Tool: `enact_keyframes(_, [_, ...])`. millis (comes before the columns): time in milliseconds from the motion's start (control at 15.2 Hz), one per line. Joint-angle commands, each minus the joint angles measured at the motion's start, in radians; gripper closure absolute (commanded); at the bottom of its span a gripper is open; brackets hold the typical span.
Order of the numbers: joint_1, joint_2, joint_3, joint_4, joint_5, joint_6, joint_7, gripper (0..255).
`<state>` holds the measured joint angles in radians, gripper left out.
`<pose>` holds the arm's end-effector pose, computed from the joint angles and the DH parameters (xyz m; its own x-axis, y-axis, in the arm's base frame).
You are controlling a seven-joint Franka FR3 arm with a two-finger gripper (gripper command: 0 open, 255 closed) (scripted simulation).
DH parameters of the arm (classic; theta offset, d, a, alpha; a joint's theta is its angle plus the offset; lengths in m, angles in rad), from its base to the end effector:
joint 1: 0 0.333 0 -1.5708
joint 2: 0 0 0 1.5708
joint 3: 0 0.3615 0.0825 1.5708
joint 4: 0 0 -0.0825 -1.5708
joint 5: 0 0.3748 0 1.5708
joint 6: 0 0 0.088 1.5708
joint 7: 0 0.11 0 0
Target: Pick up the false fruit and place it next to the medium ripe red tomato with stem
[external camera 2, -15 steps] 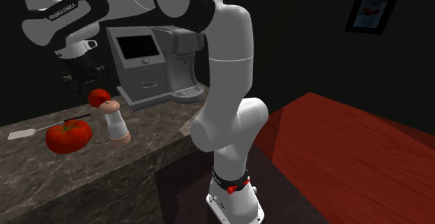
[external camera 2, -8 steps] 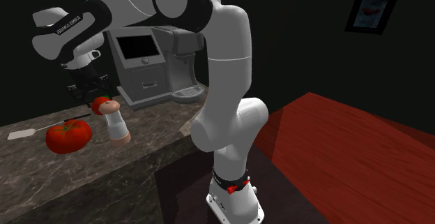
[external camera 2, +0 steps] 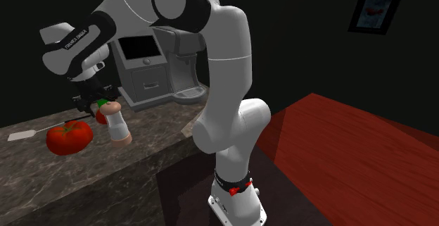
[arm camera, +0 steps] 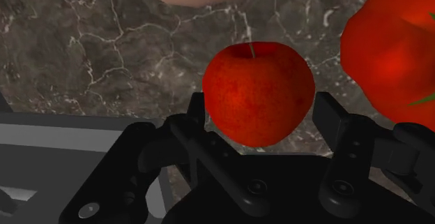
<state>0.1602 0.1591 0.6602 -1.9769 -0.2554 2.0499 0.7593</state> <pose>0.4134 0.4006 0.4473 0.9821 0.1827 0.0450 0.1759 -0.9763 0.1263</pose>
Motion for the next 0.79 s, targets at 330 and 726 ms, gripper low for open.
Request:
enact_keyframes(330, [0.009,0.049,-0.011,-0.045,-0.045,0.079,0.037,255])
enact_keyframes(726, [0.012,0.064,-0.016,-0.055,-0.06,0.1,0.049,255])
